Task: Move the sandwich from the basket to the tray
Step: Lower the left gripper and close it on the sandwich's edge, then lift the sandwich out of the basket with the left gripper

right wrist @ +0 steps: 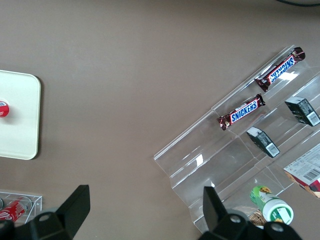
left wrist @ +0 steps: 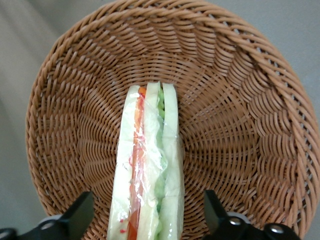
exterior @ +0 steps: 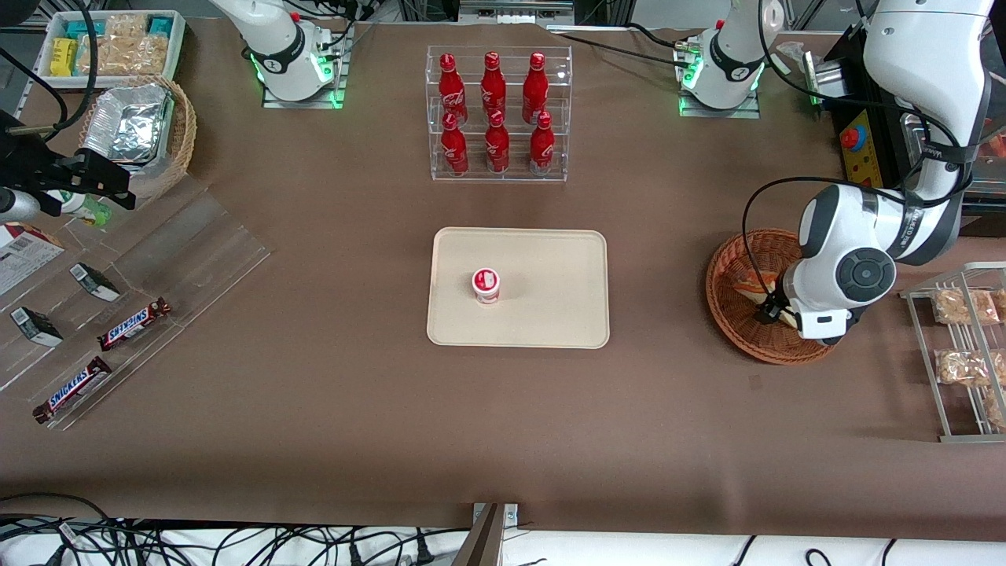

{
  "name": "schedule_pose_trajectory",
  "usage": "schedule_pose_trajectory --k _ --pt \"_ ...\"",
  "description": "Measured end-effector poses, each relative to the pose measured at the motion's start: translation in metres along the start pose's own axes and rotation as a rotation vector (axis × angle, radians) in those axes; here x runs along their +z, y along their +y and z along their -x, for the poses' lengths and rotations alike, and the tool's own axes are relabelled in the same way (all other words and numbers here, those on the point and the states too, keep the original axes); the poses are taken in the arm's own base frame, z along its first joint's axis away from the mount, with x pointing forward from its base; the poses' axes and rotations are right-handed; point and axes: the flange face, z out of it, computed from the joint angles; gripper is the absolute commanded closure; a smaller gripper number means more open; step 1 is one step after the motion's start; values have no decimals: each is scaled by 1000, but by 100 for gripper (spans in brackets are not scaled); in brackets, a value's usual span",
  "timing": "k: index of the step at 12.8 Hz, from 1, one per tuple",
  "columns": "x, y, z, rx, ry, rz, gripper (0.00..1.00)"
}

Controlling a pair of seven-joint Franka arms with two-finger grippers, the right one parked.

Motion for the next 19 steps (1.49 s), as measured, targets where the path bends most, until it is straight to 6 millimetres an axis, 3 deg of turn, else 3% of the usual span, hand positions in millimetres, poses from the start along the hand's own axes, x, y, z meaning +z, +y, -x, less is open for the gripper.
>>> schedule_pose_trajectory --k 1,5,8,10,13,16,19 --pt "1 0 1 -7 -1 -2 65" --pt "0 1 2 -11 0 0 66" --pt "-12 5 14 49 3 -10 66" --pt "-34 5 21 158 -6 -52 66" --pt "-96 0 31 372 -14 -117 66" --pt "-157 15 72 499 -1 -108 65" --pt "-187 43 145 638 23 -72 65"
